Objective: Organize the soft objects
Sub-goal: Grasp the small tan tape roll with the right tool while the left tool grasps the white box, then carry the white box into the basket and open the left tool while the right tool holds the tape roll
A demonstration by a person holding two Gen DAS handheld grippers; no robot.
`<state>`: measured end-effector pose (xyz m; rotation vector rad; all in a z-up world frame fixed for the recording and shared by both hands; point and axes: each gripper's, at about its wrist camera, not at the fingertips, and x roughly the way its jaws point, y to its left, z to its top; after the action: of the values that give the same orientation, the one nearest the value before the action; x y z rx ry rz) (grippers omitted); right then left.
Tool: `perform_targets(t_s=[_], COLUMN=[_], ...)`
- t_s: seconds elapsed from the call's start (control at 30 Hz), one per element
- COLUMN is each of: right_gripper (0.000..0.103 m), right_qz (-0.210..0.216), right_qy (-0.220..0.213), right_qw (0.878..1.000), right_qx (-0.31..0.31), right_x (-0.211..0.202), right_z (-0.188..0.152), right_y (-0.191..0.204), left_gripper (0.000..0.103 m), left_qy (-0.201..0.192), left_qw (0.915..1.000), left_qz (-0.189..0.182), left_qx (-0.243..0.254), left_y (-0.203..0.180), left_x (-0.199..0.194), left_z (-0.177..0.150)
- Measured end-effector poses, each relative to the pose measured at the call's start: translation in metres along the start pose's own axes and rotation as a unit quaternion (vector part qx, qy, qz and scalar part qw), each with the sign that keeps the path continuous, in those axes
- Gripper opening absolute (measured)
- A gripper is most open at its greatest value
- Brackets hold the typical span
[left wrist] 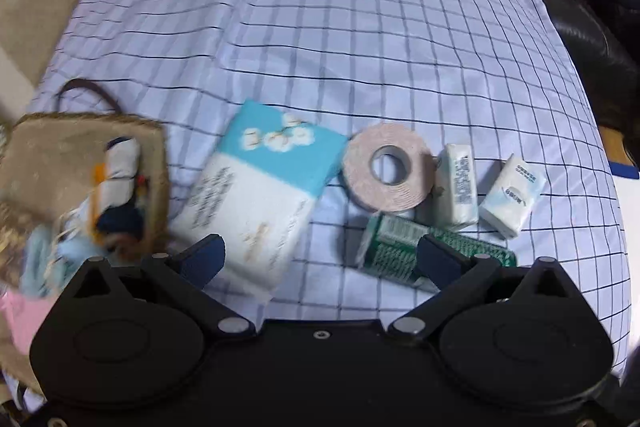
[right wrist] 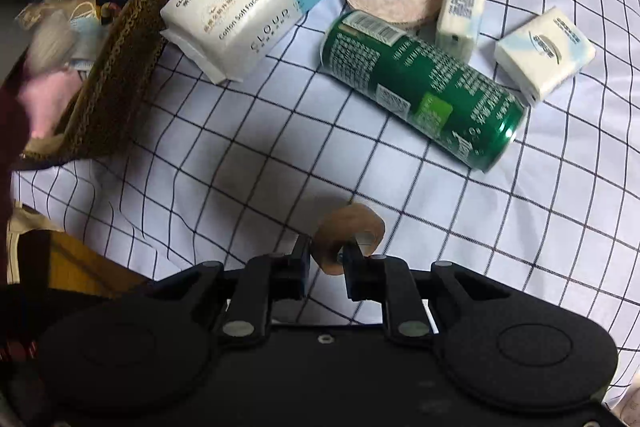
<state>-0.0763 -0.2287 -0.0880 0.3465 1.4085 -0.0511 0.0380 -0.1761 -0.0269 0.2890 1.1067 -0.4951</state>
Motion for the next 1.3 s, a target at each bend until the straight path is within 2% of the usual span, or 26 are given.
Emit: perform_targets(t_s=[0.17,0.4,0.5,0.57,0.6,0.67,0.7,0.73,0.83,1.0,1.1,1.3], right_gripper=[0.017,0.017,0.017,0.017,0.017,0.017,0.017,0.017,0.017,0.017,0.017,0.017], right_qz=[0.002,-0.008,-0.007,-0.011,-0.014,-0.019,-0.018,-0.017,-0.015,-0.013,-0.016,-0.018], right_qy=[-0.007,-0.017,-0.019,-0.021,-0.023,-0.026,-0.027,-0.029,-0.033,-0.038,-0.04,-0.043], right_qw=[1.0,1.0,1.0,1.0,1.0,0.999,0.999,0.999,0.999,0.999,0.999,0.999], right_qx=[0.006,0.011,0.01,0.006,0.003,-0.002,-0.002,-0.003,-0.005,-0.001,-0.01,-0.006], right_x=[-0.006,-0.011,-0.012,-0.013,-0.014,-0.015,-0.016,-0.017,-0.021,-0.029,-0.033,-0.036], right_z=[-0.01,-0.011,-0.01,-0.008,-0.008,-0.007,-0.007,-0.007,-0.005,-0.007,-0.012,-0.011], right_y=[-0.019,-0.031,-0.031,-0.029,-0.028,-0.025,-0.024,-0.024,-0.022,-0.019,-0.018,-0.019], left_gripper=[0.099,0.099,0.085,0.067,0.061,0.04,0.037,0.029,0.027,0.026,0.026,0.027], left_qy=[0.034,0.054,0.061,0.071,0.077,0.089,0.097,0.104,0.101,0.087,0.082,0.044], left_qw=[0.9991,0.9968,0.9962,0.9954,0.9948,0.9934,0.9922,0.991,0.9909,0.9924,0.9922,0.9947], left_qz=[-0.024,-0.059,-0.063,-0.062,-0.062,-0.064,-0.066,-0.072,-0.08,-0.061,-0.077,-0.074], left_qx=[-0.002,-0.003,0.006,0.017,0.024,0.036,0.041,0.042,0.039,0.061,0.053,0.057], left_y=[-0.024,-0.067,-0.08,-0.088,-0.091,-0.097,-0.099,-0.101,-0.1,-0.107,-0.105,-0.084], left_x=[0.035,0.07,0.08,0.088,0.092,0.1,0.104,0.109,0.113,0.104,0.087,0.039], left_z=[0.02,0.033,0.038,0.039,0.039,0.037,0.035,0.034,0.031,0.039,0.042,0.043])
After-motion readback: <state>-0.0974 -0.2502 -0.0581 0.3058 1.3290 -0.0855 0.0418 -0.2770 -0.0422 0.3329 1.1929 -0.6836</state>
